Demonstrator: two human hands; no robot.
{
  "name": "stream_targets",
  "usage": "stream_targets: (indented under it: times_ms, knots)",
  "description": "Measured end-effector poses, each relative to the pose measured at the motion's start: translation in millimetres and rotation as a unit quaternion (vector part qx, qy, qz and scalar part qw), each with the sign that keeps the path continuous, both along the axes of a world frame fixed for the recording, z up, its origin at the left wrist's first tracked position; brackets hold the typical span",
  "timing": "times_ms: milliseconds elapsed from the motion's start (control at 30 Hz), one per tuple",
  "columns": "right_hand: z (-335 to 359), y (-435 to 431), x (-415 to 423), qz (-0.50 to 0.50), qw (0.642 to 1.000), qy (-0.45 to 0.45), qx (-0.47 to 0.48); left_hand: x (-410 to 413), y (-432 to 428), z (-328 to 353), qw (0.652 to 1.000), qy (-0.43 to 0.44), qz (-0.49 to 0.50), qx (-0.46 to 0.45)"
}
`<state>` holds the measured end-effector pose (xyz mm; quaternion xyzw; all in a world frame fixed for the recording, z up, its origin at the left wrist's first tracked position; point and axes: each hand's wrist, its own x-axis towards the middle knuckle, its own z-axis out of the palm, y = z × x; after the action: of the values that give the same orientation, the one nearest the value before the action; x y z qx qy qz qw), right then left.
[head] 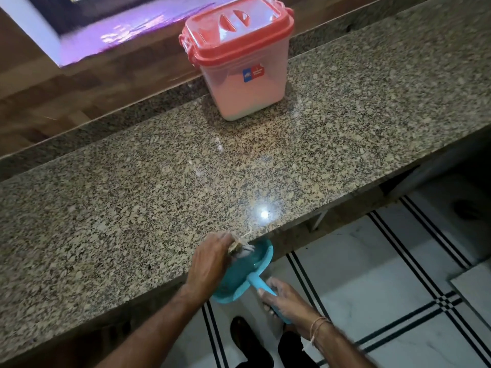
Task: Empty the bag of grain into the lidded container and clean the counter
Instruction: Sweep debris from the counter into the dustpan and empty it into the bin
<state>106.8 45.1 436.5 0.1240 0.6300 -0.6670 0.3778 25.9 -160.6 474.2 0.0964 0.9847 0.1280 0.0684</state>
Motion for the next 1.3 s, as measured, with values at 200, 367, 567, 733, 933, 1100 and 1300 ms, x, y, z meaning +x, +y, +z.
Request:
stream_targets:
  times_ms: [200, 367, 567, 733, 933, 1100, 1300]
  knots:
    - [-3, 3, -1, 0.005, 1.000, 0.008, 0.002, -21, -47, 1, 0.973, -0.031, 0.215, 0.081]
    - [-4, 3, -1, 0.002, 1.000, 0.004, -0.003, -23, -10, 6, 0.977, -0.057, 0.194, 0.066]
    - [-6, 0, -1, -0.017, 0.999, -0.022, -0.023, -44, 39, 8, 0.984, -0.054, 0.147, 0.088]
    - [-4, 7, -4, -0.009, 1.000, -0.018, 0.006, -55, 40, 6, 0.998, -0.045, -0.017, 0.031]
    - [-2, 10, -6, -0.017, 1.000, -0.011, 0.003, -57, 25, 2, 0.984, -0.080, -0.155, -0.044]
    - [-1, 3, -1, -0.010, 1.000, 0.013, 0.014, -54, 11, 11, 0.987, -0.106, -0.113, -0.047]
    - [3, -10, 17, -0.036, 0.999, 0.006, 0.007, -31, -3, 10, 0.997, -0.060, -0.044, 0.005]
